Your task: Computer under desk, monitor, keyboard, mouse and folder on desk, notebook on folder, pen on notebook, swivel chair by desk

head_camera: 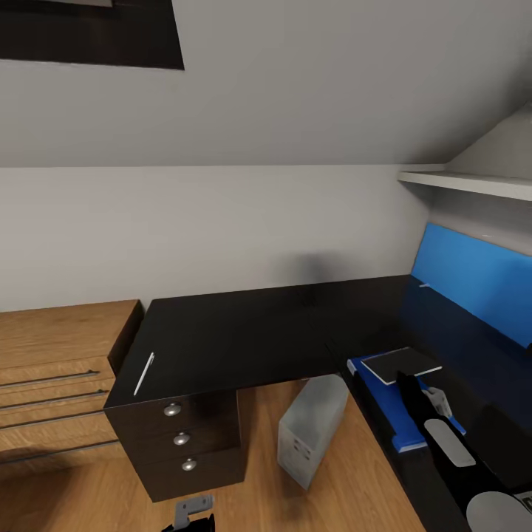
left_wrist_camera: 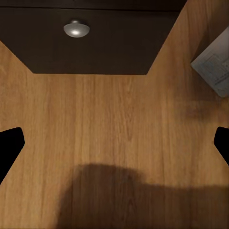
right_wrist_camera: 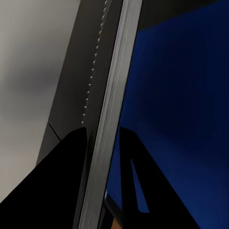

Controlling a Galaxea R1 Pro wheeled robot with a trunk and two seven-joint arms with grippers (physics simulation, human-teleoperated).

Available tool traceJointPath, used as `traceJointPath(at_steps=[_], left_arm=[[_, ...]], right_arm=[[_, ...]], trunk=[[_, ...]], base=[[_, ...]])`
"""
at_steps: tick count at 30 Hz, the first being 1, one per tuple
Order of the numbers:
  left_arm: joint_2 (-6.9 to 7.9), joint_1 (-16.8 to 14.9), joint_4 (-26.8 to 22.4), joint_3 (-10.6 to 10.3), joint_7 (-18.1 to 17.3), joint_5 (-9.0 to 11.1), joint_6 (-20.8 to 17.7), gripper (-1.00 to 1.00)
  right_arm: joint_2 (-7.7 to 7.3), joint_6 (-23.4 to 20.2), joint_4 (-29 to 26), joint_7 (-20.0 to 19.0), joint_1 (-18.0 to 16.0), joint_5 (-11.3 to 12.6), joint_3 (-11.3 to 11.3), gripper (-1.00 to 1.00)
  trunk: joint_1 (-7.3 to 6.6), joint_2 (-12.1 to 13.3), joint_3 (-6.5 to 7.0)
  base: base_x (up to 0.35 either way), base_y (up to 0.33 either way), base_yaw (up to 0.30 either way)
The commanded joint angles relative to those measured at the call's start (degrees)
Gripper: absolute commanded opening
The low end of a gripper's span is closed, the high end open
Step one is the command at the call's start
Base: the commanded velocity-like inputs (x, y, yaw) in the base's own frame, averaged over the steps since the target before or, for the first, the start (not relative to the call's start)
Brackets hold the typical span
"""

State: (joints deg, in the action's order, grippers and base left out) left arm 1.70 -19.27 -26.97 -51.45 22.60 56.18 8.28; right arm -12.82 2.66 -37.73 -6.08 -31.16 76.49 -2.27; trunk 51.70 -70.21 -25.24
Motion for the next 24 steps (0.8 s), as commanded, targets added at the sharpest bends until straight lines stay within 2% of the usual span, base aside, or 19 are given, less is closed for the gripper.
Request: traceJointPath(at_steps=[1, 16, 17, 24], left_arm=[[0.06, -0.07, -0.10, -0.49, 0.34, 0.60, 0.33, 1.00], [0.06, -0.07, -0.10, -0.49, 0.34, 0.60, 0.34, 1.00], [0.06, -0.07, -0.10, -0.49, 0.34, 0.60, 0.35, 1.00], [0.06, -0.07, -0.10, -0.48, 0.34, 0.60, 0.40, 1.00]], right_arm=[[-0.01, 0.15, 0.04, -0.25, -0.04, 0.60, 0.08, -1.00], [0.08, 0.15, 0.11, -0.17, -0.04, 0.46, 0.25, -1.00], [0.08, 0.15, 0.11, -0.16, -0.04, 0.44, 0.25, 1.00], [0.08, 0.19, 0.05, -0.16, -0.04, 0.36, 0.46, 1.00]], trunk=[[0.00, -0.04, -0.06], [0.00, -0.04, -0.06], [0.00, -0.04, -0.06], [0.00, -0.04, -0.06]], base=[[0.007, -0.013, 0.000], [0.001, -0.001, 0.000], [0.000, 0.000, 0.000], [0.000, 0.000, 0.000]])
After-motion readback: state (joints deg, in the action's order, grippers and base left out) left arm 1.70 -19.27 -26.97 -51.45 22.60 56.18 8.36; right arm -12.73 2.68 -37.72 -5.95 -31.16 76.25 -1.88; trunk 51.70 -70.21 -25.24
